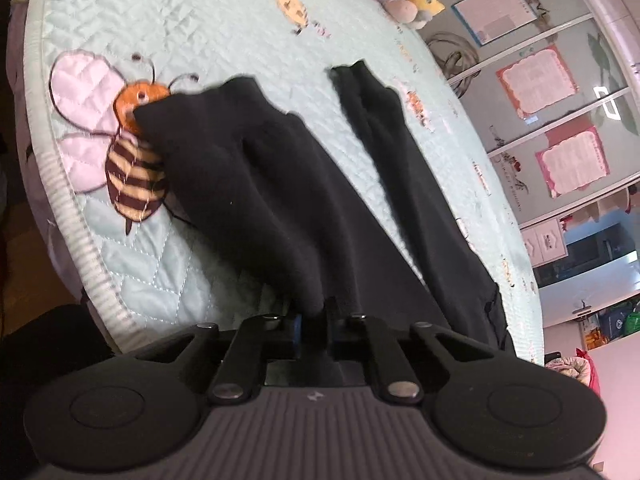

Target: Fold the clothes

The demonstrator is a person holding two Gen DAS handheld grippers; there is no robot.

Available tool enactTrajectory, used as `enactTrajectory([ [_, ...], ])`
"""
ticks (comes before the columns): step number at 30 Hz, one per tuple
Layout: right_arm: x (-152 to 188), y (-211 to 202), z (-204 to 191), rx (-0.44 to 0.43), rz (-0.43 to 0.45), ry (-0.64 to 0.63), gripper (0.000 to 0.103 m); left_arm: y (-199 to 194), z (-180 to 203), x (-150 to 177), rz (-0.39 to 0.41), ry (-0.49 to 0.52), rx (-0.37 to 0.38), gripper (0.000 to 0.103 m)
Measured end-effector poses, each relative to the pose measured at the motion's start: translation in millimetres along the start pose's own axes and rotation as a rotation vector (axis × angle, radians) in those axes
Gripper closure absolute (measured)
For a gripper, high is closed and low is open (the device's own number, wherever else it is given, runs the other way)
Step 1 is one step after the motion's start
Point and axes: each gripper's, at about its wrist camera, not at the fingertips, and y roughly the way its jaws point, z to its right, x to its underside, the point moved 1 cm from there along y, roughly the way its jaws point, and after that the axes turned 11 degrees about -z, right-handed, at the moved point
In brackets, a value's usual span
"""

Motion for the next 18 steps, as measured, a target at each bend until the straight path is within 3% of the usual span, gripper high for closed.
enactTrajectory([
  [5,5,-10,-20,-0.034,0.030,-0.091,0.100,-13,8,-5,0.041,0.037,0.023,0.096],
  [7,3,-7,-23,-0.022,0.019,-0.095,0.093,-6,5,-9,0.020,0.024,0.003,0.096],
  [8,1,-4,-22,-0.001,0.009,-0.081,0.083,-2,3,-11,0.007,0.015,-0.011,0.092],
  [9,0,-1,-21,0.021,-0.002,-0.067,0.069,3,2,-12,-0.006,0.009,-0.029,0.081],
  [11,0,2,-17,0.058,-0.016,-0.044,0.052,11,-2,-10,-0.013,0.012,-0.080,0.068],
  [12,1,3,-15,0.058,-0.021,-0.038,0.050,12,-3,-9,-0.008,0.015,-0.078,0.065],
  [14,3,3,-13,0.048,-0.029,-0.035,0.050,11,-3,-8,0.004,0.027,-0.068,0.058],
  [16,4,5,-16,0.046,-0.034,-0.055,0.051,11,0,-9,0.015,0.037,-0.068,0.063],
  [17,5,5,-18,0.039,-0.036,-0.066,0.065,9,2,-10,0.028,0.045,-0.071,0.078],
  [18,5,5,-21,0.033,-0.033,-0.080,0.088,5,4,-10,0.044,0.055,-0.072,0.097],
])
